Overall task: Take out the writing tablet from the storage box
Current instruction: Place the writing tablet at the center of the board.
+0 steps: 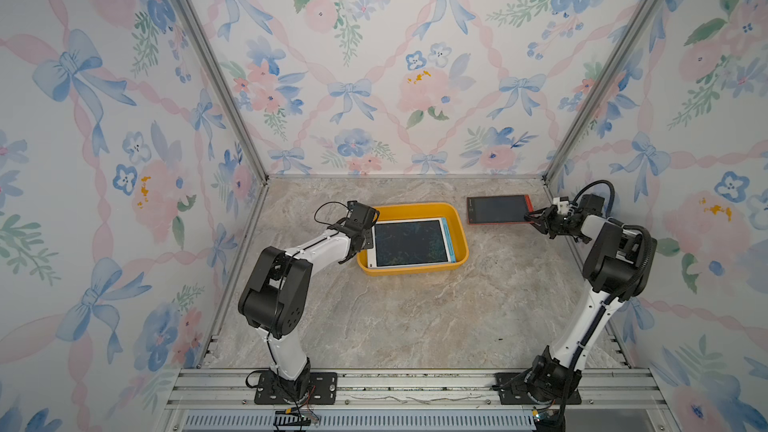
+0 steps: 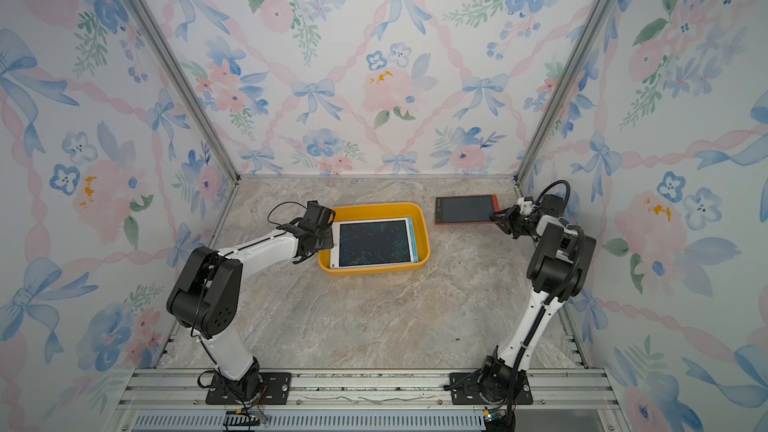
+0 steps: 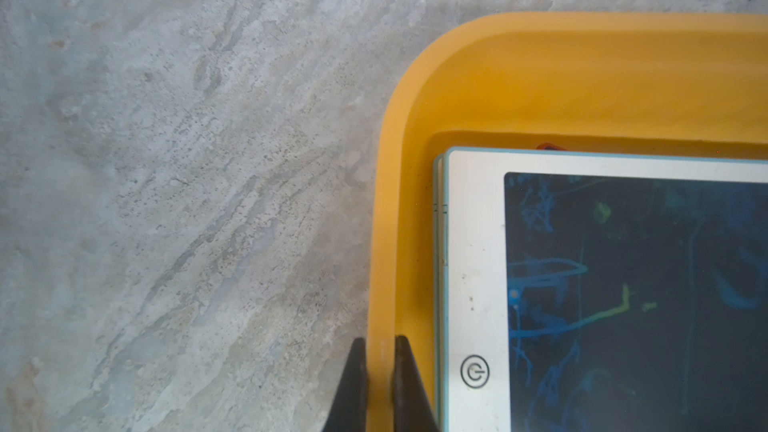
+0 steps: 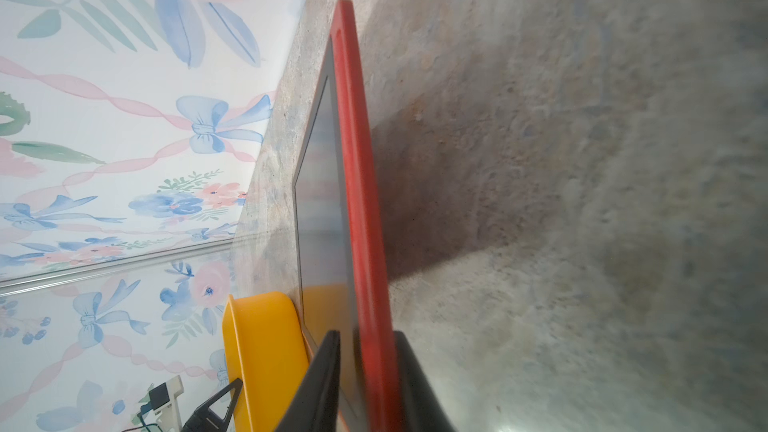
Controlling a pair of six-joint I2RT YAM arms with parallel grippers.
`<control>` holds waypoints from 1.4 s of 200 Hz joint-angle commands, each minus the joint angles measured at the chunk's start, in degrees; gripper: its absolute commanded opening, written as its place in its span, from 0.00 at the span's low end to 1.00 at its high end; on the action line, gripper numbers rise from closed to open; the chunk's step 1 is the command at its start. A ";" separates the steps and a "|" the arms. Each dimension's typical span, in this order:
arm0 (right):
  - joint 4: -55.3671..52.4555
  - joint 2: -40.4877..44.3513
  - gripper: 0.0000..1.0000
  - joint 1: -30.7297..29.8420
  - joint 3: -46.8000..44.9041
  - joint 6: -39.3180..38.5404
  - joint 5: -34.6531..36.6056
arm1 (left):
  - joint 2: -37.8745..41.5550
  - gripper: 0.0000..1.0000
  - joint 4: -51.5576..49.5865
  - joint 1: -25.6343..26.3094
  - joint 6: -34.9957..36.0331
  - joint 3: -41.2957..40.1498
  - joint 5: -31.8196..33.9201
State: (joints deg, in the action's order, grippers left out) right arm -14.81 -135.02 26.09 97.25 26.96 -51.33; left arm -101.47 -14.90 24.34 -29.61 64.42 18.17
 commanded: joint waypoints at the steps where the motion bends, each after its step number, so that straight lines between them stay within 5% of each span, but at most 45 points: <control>1: -1.99 -2.29 0.26 -0.43 2.19 -1.04 0.85 | -2.11 0.00 -0.65 -0.25 0.09 0.97 -0.51; 181: -14.24 -1.31 0.42 0.19 7.72 -7.48 12.87 | -2.63 0.00 -0.57 -0.58 0.08 0.90 -0.43; 280: -13.38 12.44 0.46 -2.88 -0.59 -7.81 24.94 | -3.10 0.00 -0.57 -0.60 0.22 0.75 -0.42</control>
State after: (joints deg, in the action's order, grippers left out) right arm -29.30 -128.44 25.43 99.88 18.41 -30.33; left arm -101.97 -14.90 24.18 -29.58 64.99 18.00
